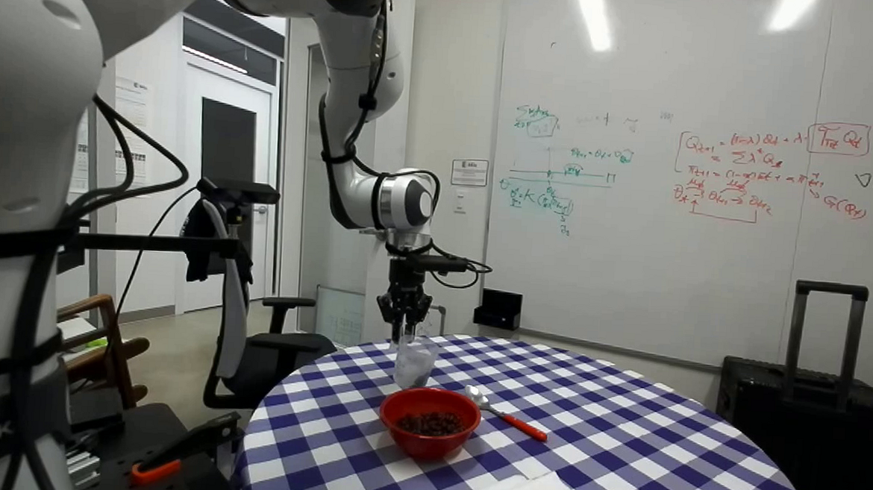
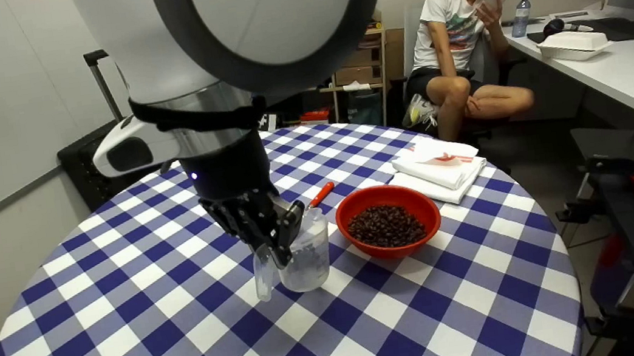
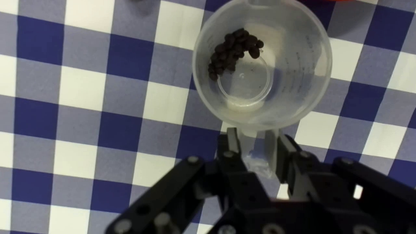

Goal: Pour some of the things in the jug into the bowl

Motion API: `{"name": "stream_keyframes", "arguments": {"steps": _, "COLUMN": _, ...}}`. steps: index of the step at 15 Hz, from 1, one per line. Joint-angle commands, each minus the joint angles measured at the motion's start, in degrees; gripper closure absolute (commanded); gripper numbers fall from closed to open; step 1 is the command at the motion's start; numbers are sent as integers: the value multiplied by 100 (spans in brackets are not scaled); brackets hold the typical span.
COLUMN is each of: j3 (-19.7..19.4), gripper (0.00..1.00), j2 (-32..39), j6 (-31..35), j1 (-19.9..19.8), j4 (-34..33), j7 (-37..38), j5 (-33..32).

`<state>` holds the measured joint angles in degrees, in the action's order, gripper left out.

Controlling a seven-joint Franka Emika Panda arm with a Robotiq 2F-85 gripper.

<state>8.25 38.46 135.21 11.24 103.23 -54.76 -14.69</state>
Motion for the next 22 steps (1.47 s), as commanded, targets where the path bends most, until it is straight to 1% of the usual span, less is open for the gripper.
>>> {"name": "stream_keyframes", "arguments": {"steps": 1, "j3": -193, "gripper": 93, "j2": 301, "j6": 320, "j1": 283, "j4": -252, "j7": 701, "j5": -555}}
{"name": "stream_keyframes", "arguments": {"steps": 4, "j3": -440, "gripper": 93, "j2": 465, "j6": 806, "j1": 509, "j4": -313, "j7": 1484, "j5": -1126}}
{"name": "stream_keyframes", "arguments": {"steps": 7, "j3": -548, "gripper": 93, "j2": 601, "j6": 824, "j1": 618, "j4": -412, "j7": 1955, "j5": -1516}}
{"name": "stream_keyframes", "arguments": {"steps": 9, "j3": -522, "gripper": 93, "j2": 646, "j6": 670, "j1": 617, "j4": -478, "j7": 2050, "j5": -1676}}
{"name": "stream_keyframes", "arguments": {"steps": 10, "j3": -500, "gripper": 72, "j2": 656, "j6": 598, "j1": 603, "j4": -501, "j7": 2055, "j5": -1720}}
{"name": "stream_keyframes", "arguments": {"steps": 11, "j3": -483, "gripper": 47, "j2": 656, "j6": 558, "j1": 587, "j4": -512, "j7": 2063, "j5": -1752}}
{"name": "stream_keyframes", "arguments": {"steps": 12, "j3": -481, "gripper": 47, "j2": 640, "j6": 519, "j1": 578, "j4": -517, "j7": 2065, "j5": -1772}}
{"name": "stream_keyframes", "arguments": {"steps": 13, "j3": -443, "gripper": 43, "j2": 619, "j6": 483, "j1": 534, "j4": -513, "j7": 2030, "j5": -1742}}
{"name": "stream_keyframes", "arguments": {"steps": 19, "j3": -258, "gripper": 0, "j2": 228, "j6": 340, "j1": 171, "j4": -331, "j7": 1899, "j5": -1413}}
{"name": "stream_keyframes", "arguments": {"steps": 22, "j3": -56, "gripper": 0, "j2": -173, "j6": 240, "j1": -208, "j4": -56, "j7": 1621, "j5": -1090}}
